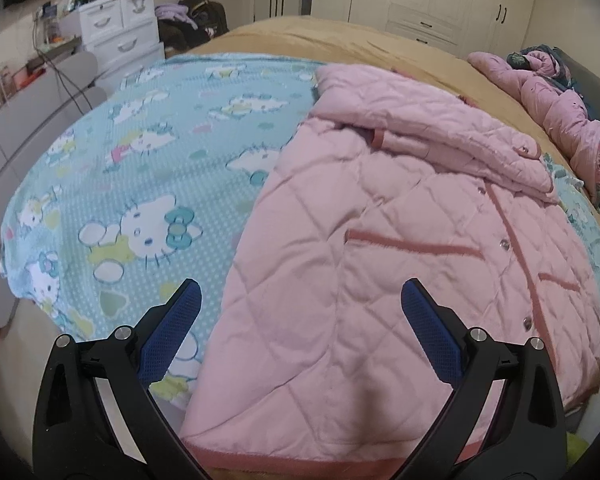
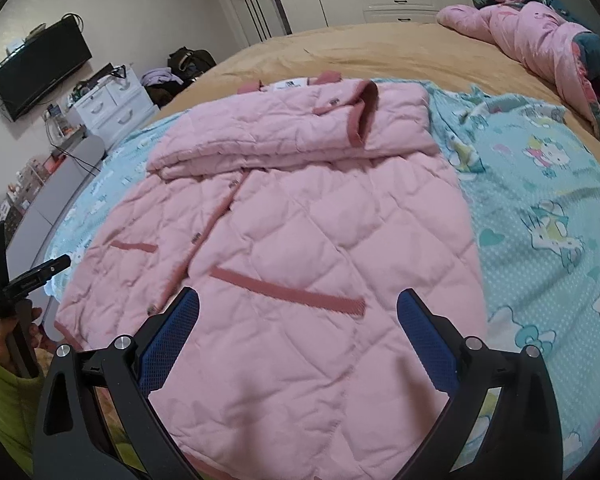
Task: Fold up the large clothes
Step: 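Grasp the hem trim with the left gripper while the right gripper grasps the hem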
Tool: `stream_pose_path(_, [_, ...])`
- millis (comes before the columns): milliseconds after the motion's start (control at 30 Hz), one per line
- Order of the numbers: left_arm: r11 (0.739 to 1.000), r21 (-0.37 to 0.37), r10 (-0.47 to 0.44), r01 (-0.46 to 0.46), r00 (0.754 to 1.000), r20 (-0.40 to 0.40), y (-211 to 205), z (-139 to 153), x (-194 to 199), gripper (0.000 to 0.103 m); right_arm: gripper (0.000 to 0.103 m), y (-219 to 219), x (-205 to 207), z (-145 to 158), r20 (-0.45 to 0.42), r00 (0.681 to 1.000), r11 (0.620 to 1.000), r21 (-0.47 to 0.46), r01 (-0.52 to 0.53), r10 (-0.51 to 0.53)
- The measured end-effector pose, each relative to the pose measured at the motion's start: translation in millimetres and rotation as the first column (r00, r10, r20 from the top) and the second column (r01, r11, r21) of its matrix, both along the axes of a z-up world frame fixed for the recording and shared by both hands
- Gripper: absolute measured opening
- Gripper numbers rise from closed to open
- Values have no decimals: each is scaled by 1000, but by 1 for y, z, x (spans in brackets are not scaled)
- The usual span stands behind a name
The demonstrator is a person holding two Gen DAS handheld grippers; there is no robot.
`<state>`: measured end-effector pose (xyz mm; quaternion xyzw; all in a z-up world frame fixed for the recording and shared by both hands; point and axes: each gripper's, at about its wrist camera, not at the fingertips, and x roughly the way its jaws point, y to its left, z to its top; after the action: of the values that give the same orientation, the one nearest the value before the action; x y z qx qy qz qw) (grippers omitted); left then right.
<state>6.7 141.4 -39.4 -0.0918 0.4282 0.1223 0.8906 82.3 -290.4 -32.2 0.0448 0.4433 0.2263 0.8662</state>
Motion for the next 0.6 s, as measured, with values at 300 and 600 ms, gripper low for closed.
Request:
stream_pose_path(300, [1000,-28,-2,-1,997,-78,16,-28,-11,94,99,-9,-9,-16,-43,999,999,-33,3,-4])
stream_pose_path(600, [981,-193,-37,5,986,-161,31,-59,-18,94,99,-21,-14,-16,-52,998,999,-39,19,-21])
